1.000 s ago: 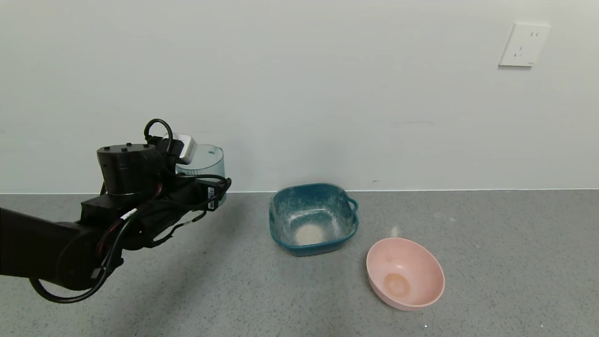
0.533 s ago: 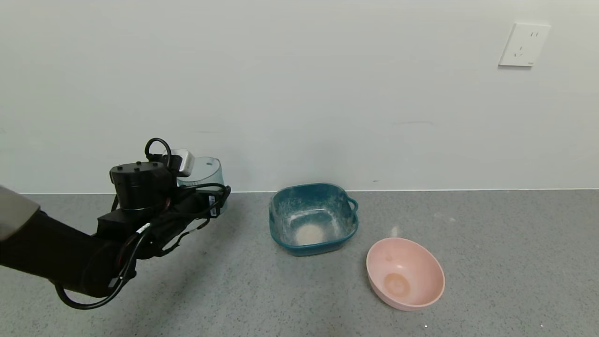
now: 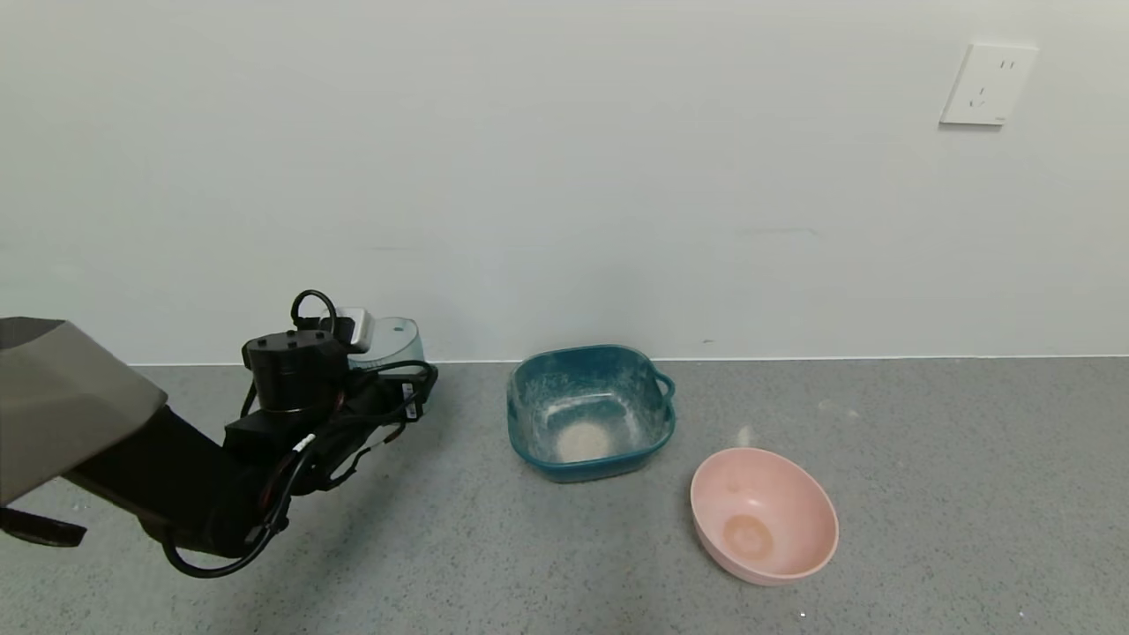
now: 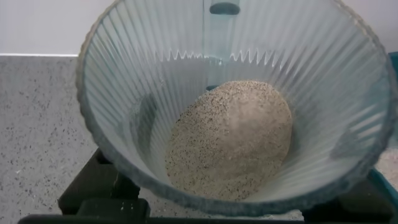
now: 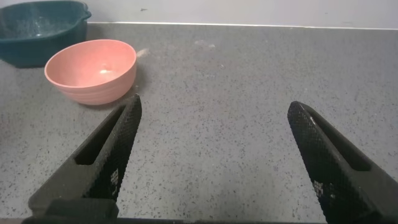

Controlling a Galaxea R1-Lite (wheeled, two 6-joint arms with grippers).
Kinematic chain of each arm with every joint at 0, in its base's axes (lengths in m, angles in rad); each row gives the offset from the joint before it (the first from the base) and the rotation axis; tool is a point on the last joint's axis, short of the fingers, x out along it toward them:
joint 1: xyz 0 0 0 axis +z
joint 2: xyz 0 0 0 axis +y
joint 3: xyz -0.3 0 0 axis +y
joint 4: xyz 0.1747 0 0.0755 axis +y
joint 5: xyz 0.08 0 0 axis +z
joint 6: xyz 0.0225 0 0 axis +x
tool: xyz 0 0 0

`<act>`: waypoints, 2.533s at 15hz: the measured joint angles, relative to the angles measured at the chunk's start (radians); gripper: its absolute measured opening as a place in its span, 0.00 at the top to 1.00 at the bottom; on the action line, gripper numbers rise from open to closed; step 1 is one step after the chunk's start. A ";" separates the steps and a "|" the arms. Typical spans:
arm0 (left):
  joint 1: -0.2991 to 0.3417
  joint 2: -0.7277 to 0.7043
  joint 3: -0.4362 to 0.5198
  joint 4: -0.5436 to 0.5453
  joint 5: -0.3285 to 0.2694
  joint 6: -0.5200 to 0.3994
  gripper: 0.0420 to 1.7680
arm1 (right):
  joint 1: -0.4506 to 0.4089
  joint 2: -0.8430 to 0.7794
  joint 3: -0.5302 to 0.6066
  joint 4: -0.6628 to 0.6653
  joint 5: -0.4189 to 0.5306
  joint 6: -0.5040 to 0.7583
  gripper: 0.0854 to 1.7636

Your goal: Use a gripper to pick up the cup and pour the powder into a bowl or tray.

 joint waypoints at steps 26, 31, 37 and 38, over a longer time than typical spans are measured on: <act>0.039 0.229 -0.031 -0.083 0.000 -0.067 0.26 | 0.000 0.000 0.000 0.000 0.000 0.000 0.03; 0.039 0.233 -0.031 -0.083 0.004 -0.064 0.26 | 0.000 0.000 0.000 0.000 0.000 0.001 0.03; 0.039 0.230 -0.026 -0.069 0.003 -0.062 0.13 | 0.000 0.000 0.000 0.000 0.000 0.000 0.03; 0.039 0.227 -0.025 -0.063 0.003 -0.061 0.12 | 0.000 0.000 0.000 0.000 0.000 0.001 0.03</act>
